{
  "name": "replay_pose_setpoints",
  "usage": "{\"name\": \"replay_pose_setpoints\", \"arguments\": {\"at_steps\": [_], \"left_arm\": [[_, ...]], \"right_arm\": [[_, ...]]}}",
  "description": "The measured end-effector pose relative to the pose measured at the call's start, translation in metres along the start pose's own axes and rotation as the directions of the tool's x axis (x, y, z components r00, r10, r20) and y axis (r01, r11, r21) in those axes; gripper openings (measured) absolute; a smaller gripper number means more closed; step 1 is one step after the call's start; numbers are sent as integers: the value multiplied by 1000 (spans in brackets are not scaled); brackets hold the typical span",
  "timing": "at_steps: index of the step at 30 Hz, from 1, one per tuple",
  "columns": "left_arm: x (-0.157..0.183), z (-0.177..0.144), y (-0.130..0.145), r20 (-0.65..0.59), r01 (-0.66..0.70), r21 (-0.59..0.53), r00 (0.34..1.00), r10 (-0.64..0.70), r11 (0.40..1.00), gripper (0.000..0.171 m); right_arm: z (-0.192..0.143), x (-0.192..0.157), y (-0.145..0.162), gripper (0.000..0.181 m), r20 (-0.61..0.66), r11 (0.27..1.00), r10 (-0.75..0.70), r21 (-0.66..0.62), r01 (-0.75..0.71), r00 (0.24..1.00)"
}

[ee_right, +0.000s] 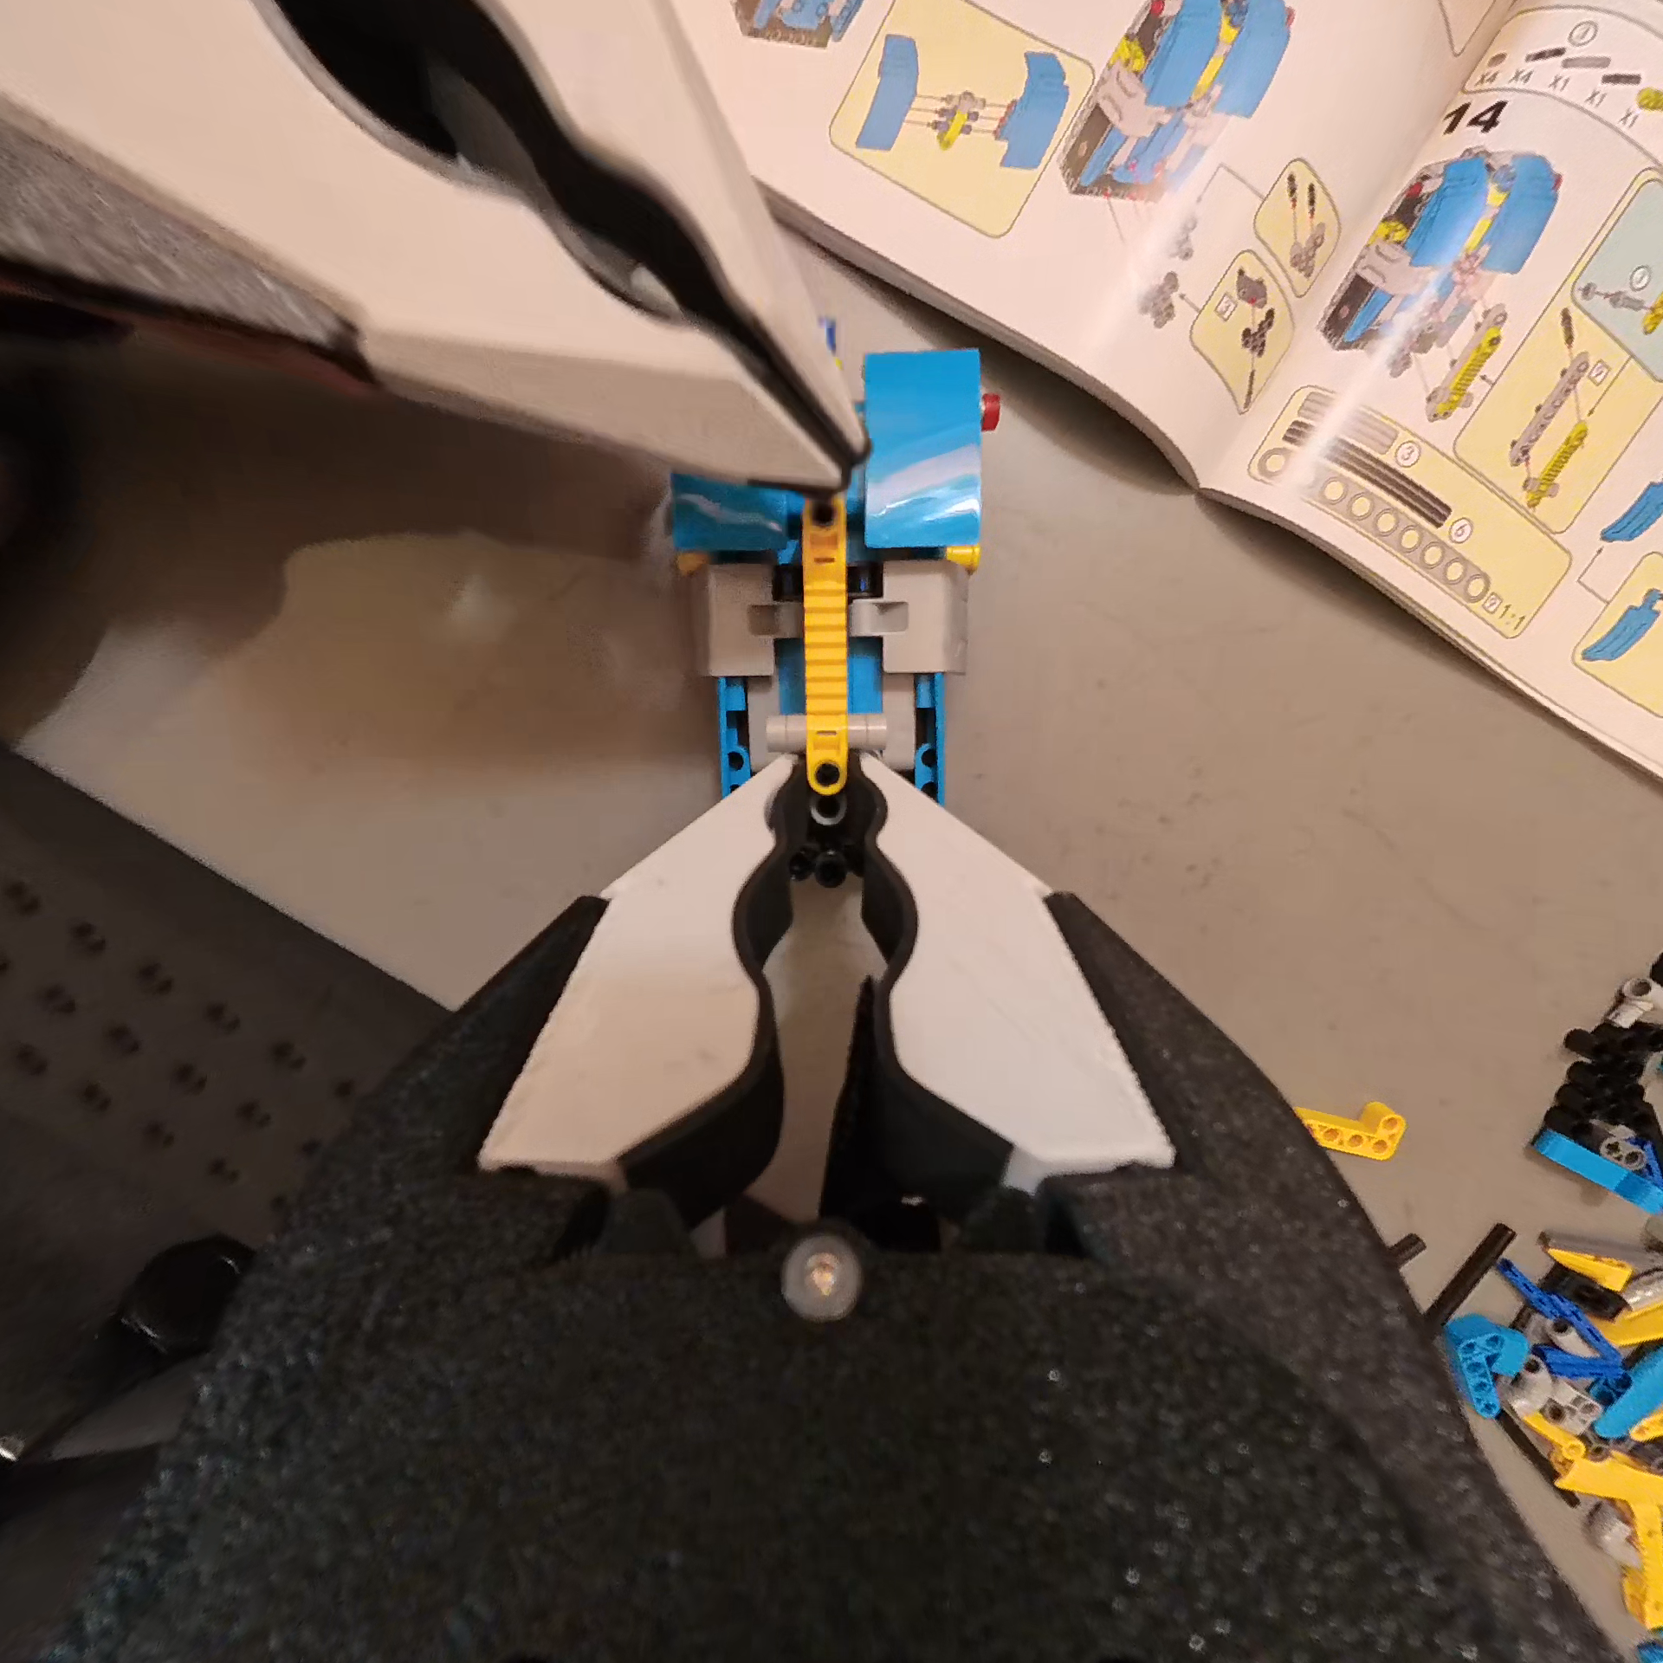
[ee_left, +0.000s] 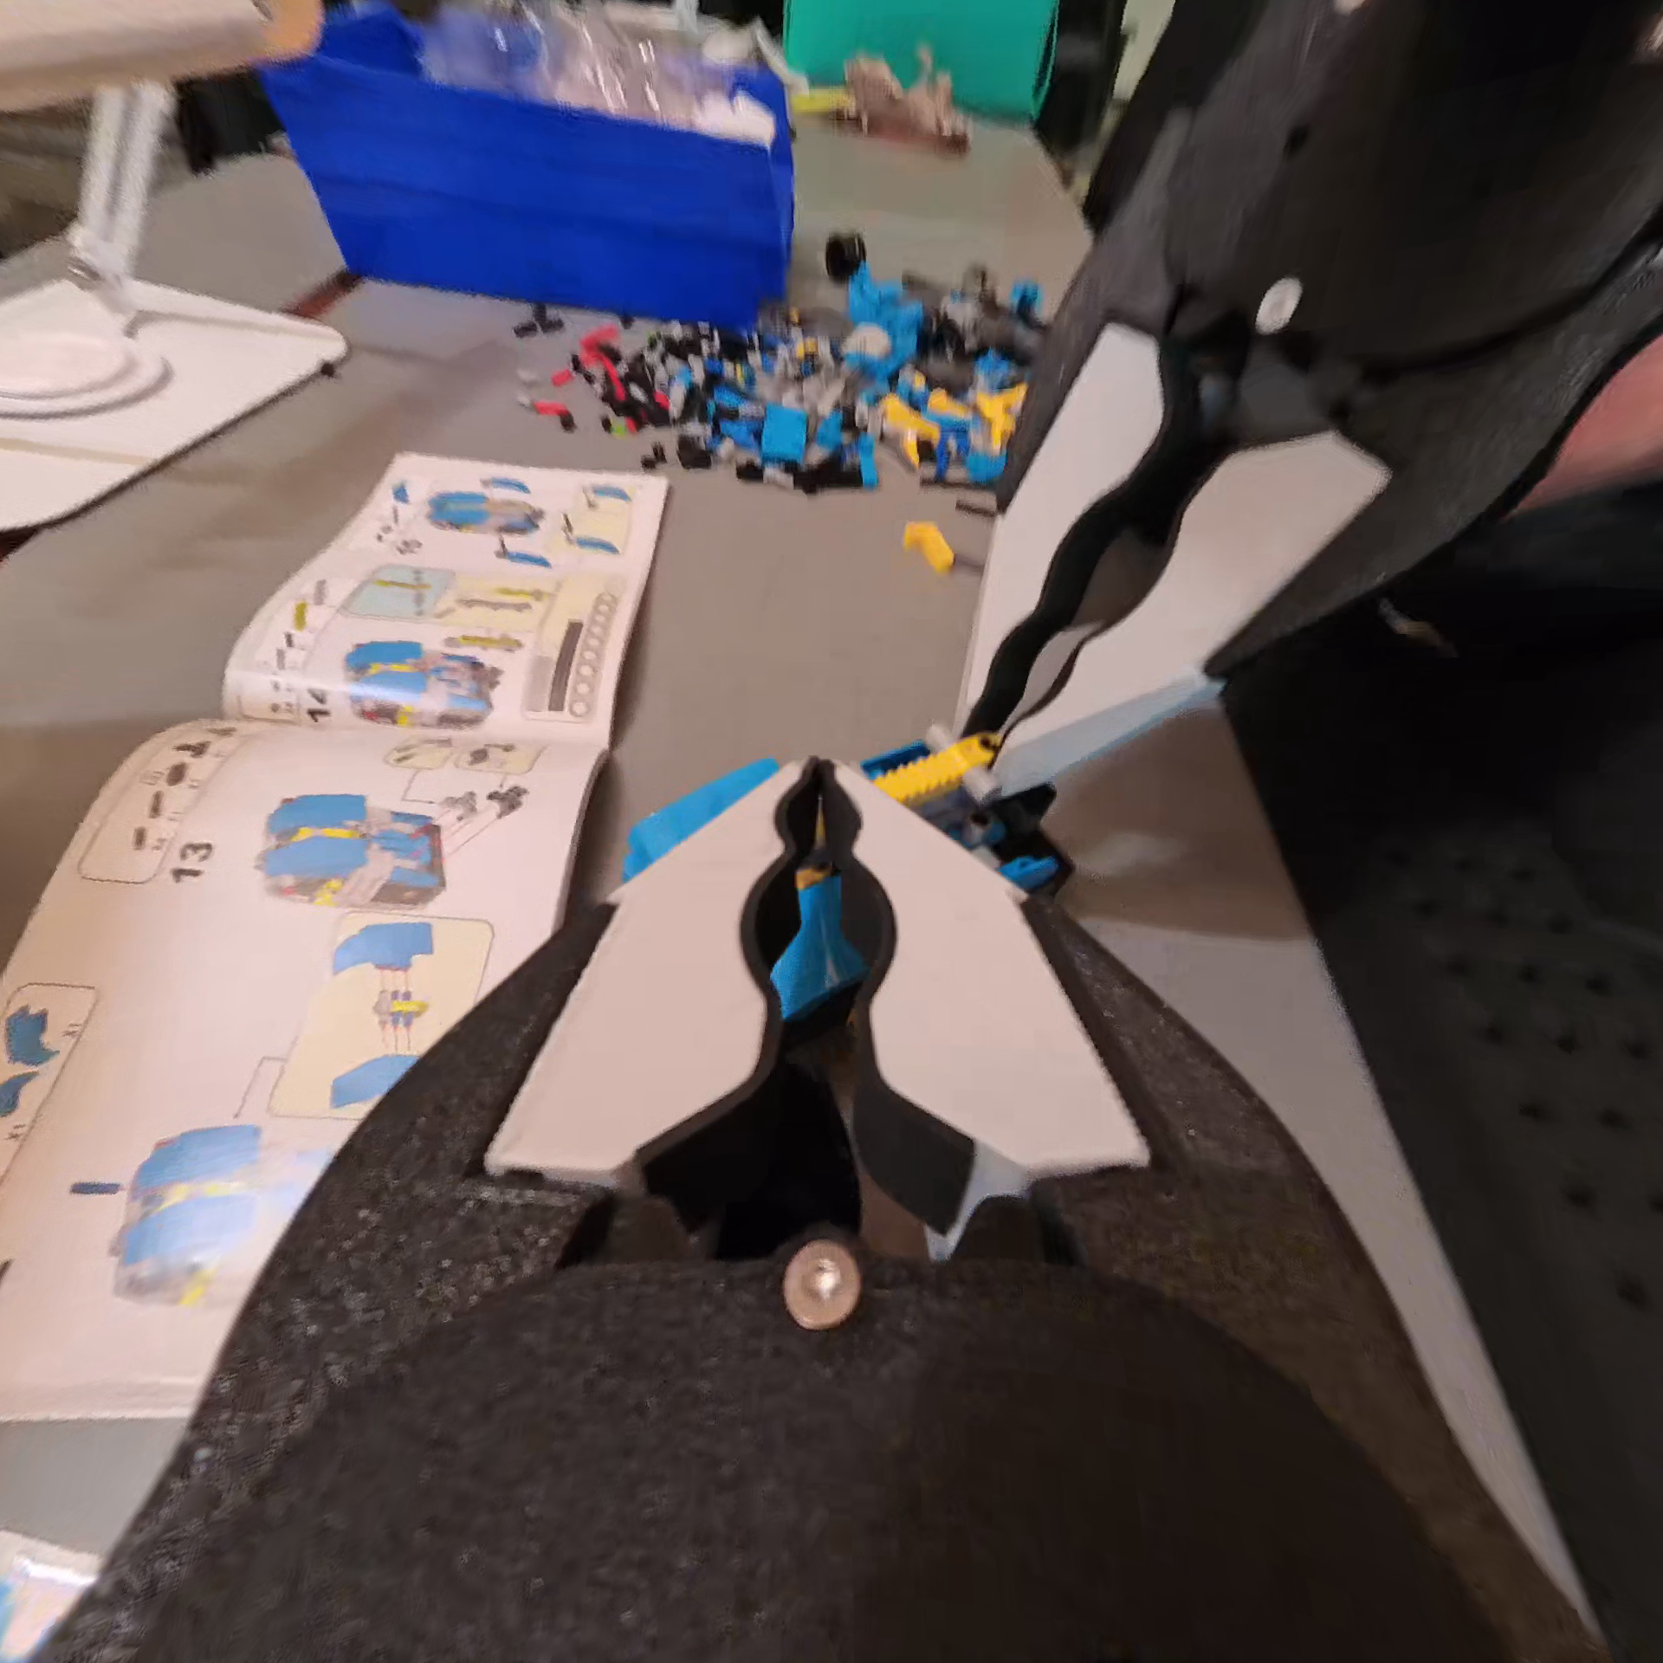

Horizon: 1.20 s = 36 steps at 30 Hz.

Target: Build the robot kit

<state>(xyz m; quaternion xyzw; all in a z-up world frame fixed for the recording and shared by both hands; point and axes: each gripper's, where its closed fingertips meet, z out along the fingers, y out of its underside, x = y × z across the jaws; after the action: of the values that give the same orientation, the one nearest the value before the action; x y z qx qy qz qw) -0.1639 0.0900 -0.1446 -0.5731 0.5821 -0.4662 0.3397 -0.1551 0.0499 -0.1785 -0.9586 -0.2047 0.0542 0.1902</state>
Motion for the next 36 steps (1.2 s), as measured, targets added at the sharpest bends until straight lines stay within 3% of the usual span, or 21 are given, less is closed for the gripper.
{"name": "replay_pose_setpoints", "arguments": {"at_steps": [6, 27, 36], "left_arm": [[0, 6, 10, 23, -54, -34, 998, 55, 998, 0], [-5, -4, 21, 28, -44, -64, 999, 46, 997, 0], [-5, -5, 25, 57, -73, -173, 995, 84, 982, 0]], "right_arm": [[1, 1, 0, 7, 22, 1000, -6, 0, 6, 1000], [3, 2, -2, 7, 3, 999, -49, -7, 49, 999], [4, 2, -2, 7, -14, 995, -96, -13, 96, 995]]}}
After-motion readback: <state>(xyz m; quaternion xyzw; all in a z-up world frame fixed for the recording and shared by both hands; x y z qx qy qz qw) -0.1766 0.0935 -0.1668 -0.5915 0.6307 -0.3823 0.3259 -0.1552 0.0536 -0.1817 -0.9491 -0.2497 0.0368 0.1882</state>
